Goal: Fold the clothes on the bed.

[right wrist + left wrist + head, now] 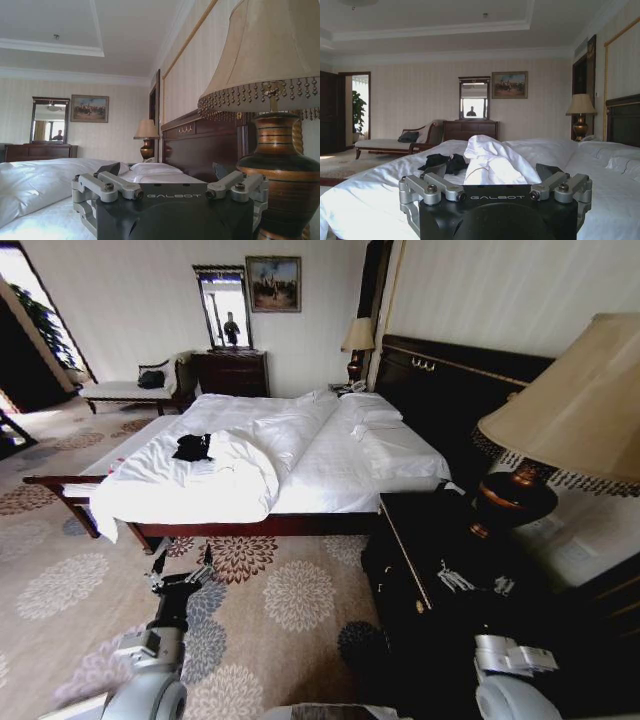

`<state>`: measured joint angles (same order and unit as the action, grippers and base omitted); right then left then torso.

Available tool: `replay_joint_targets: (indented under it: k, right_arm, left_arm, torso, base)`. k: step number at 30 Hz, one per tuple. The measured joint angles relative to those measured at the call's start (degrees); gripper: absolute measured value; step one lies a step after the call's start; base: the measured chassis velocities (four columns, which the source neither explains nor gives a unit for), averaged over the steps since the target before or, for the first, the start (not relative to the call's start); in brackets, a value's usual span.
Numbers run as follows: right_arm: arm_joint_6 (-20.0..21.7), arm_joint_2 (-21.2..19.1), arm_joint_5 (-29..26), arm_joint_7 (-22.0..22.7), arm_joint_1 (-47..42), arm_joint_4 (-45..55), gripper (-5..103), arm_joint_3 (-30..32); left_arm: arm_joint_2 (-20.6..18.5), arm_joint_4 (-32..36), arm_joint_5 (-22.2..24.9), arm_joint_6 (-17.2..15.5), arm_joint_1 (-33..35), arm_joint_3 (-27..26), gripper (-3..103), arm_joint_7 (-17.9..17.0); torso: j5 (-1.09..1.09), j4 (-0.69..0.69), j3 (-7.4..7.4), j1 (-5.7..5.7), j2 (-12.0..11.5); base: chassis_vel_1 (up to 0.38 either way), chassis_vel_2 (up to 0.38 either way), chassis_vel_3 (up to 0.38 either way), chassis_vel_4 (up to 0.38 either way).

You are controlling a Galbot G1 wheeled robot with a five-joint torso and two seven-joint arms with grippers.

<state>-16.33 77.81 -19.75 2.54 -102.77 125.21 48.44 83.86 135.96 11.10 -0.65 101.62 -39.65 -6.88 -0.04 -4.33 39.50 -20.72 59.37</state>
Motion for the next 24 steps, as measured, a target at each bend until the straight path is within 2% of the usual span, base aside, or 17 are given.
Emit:
replay_joint_targets:
  k: [13, 24]
  right_arm:
    - [0.04, -0.09, -0.54, 0.3, 0.09, 0.19, 100, 0.4]
    - [0.05, -0.06, -0.59, 0.32, 0.12, 0.41, 100, 0.47]
  left_arm:
    - [0.09, 0.18, -0.15, 0.55, 0.27, -0.09, 100, 0.13]
    - [0.15, 0.29, -0.32, 1.01, 0.43, -0.09, 100, 0.22]
  torso:
    - [0.0, 0.0, 0.0, 0.01, 0.0]
    - [0.0, 0.0, 0.0, -0.01, 0.0]
  base:
    - [-0.044, 0.035, 0.057, -0.048]
    - [-0.103, 0.102, 0.112, -0.108]
